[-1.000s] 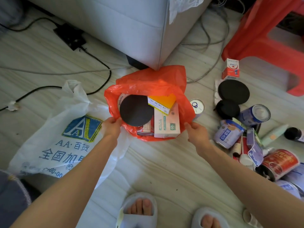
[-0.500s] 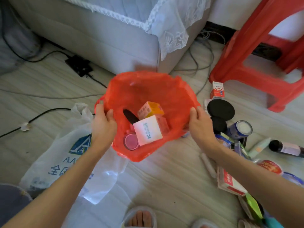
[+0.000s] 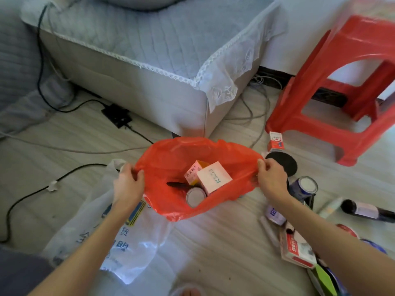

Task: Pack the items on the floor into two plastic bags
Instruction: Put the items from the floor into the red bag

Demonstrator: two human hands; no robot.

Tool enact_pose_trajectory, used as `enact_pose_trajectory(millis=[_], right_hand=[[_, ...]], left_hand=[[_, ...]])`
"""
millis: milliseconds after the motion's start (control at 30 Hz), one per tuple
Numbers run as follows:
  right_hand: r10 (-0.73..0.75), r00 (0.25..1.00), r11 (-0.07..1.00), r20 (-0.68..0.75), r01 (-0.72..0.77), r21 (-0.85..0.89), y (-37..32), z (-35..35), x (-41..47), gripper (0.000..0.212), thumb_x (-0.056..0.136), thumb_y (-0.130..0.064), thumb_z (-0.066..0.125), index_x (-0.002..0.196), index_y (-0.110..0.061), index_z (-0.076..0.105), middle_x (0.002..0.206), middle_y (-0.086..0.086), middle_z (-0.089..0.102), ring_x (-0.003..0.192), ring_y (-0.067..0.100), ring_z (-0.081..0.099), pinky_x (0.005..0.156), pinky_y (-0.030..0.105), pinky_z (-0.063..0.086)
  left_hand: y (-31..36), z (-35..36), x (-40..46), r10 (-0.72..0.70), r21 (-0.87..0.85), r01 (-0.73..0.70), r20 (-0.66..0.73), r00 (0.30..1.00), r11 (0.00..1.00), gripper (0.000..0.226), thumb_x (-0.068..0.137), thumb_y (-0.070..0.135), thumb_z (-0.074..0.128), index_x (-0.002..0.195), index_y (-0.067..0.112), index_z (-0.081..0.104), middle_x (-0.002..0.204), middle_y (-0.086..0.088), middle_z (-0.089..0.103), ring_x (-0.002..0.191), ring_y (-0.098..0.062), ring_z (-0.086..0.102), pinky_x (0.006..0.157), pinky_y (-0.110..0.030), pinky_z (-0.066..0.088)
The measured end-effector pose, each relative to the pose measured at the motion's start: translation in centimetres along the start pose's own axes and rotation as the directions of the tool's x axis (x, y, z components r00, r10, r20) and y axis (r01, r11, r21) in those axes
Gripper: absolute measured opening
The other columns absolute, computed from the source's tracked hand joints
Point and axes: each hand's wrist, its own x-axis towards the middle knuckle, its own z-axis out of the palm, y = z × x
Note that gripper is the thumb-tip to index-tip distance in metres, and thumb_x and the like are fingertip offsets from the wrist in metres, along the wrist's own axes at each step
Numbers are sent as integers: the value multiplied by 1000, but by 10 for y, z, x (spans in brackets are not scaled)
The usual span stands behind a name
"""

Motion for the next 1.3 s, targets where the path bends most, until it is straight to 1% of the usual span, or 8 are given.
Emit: enact_pose_trajectory(millis=[200,500,667,733,800,900,1067,1300], right_hand=[[165,980,986,113,-167,6,8,-15,1,9,81,-16,61,77,-16,53,69,9,68,76,29,67,79,51,54],[45,986,987,158,-19,-158,1,-33,-12,15,83,-6,55,90,-3,67,80,5,63,77,18,56,70,26,39],[-98,983,974,158,128,-187,11,-35,-19,22,86,-15,58,107,-8,61,105,9,62,91,20,55,79,31,42],[-464,878,792,116,470,-390,16,-32,-29,29,79,-16,66,107,-10,61,110,12,60,100,30,56,80,41,45],[-742,601,365,297,734,-572,23,-24,-39,44,62,-19,77,104,-17,65,112,8,63,108,34,58,82,49,48],[-660,419,-3,623,828,-561,35,-12,-51,58,46,-29,84,101,-23,69,109,2,68,112,27,60,93,62,39],[-633,383,-87,673,828,-553,33,-22,-47,16,45,-7,65,58,-16,64,63,0,60,67,22,63,89,64,44],[-621,432,1,654,835,-551,34,-50,-50,25,44,-7,74,62,-17,58,63,-2,55,64,21,60,86,53,51]], left_hand=[[6,-1,-3,-34,50,31,60,998,998,21,89,17,55,104,4,52,92,-14,59,75,-24,51,68,-31,37],[17,0,-20,12,40,-13,33,999,999,20,87,8,53,106,3,51,100,-18,59,79,-25,50,69,-31,36],[27,14,-43,374,223,-378,59,925,899,47,79,12,64,122,2,49,122,-20,50,114,-36,43,97,-43,36],[28,27,-57,552,237,-576,165,818,782,45,79,20,62,121,7,54,125,-14,53,123,-32,41,105,-40,32],[25,44,-77,634,196,-706,327,701,680,46,77,35,58,116,10,59,120,-6,60,124,-25,41,105,-30,33],[15,68,-101,459,232,-707,620,637,667,49,82,46,55,121,16,54,120,0,57,116,-20,45,92,-31,41],[8,81,-114,470,144,-677,615,633,722,16,87,17,50,94,12,64,94,-5,67,91,-28,59,70,-35,46],[32,59,-100,479,147,-797,730,488,586,39,90,37,50,126,24,51,121,0,56,108,-20,55,86,-34,48]])
